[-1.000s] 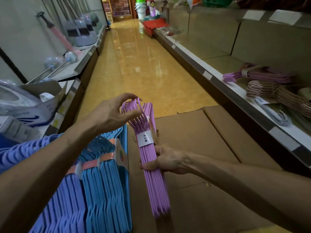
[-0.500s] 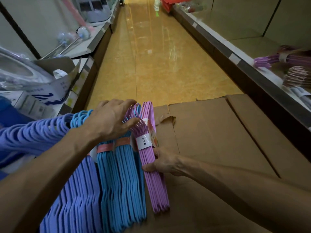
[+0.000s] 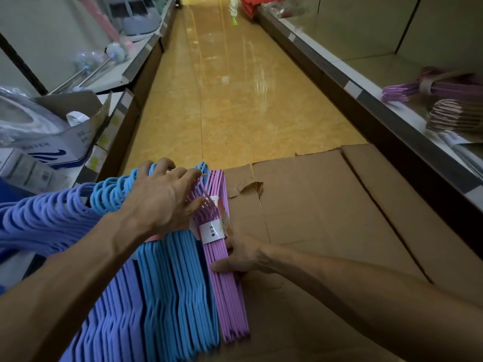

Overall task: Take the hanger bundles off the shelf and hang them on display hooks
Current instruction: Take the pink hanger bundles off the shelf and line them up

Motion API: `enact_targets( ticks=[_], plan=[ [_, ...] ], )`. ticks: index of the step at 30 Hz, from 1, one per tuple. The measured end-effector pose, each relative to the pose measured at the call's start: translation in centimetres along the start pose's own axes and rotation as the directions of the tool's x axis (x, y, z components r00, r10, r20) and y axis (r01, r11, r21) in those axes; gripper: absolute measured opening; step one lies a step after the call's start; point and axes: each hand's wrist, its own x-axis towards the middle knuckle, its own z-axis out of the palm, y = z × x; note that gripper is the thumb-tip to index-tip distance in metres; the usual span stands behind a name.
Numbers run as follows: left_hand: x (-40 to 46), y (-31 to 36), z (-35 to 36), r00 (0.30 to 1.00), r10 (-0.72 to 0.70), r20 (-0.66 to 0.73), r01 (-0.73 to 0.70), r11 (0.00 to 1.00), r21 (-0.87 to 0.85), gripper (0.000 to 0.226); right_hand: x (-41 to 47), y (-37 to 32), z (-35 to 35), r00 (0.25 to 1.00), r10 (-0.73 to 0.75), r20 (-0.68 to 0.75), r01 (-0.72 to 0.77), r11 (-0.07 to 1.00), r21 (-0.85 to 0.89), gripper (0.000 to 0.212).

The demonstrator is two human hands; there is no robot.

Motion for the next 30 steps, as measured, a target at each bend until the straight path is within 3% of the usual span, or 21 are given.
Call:
enact_targets(
  ticks=[6,11,20,25,30],
  plan=[
    [0.5,1.2,-1.6,0.998,-0.019,0.055,0.019,1.0,0.0,0.062,-2.7,-0.7,-3.0,0.999,-0.024,-0.036,0.021,0.995,-0.101,0.019],
    [1.4,3.5,-3.2,0.989,0.076,-0.128,-0.093,0.986,-0.138,0.049,-6.8,-0.9,-6.3,0.977,-0.071,-0.2,0.041,0.988,-0.152,0.028],
    [4.2,12.1,-5.8,0.935,0.218,-0.28,-0.296,0.914,-0.278,0.039,-16.1,3.7,-14.6,0.878,-0.126,-0.461,-0.007,0.962,-0.275,0.023],
    [7.2,17.1,-7.0,0.914,0.154,-0.376,-0.35,0.767,-0.537,0.031,-20.3,5.9,-19.3,0.778,-0.149,-0.61,-0.049,0.954,-0.296,0.019],
    [11.0,22.1,-8.6,0.927,0.11,-0.358,-0.351,0.586,-0.73,0.026,-24.1,7.6,-25.5,0.63,-0.184,-0.755,-0.146,0.926,-0.347,0.015]
  ],
)
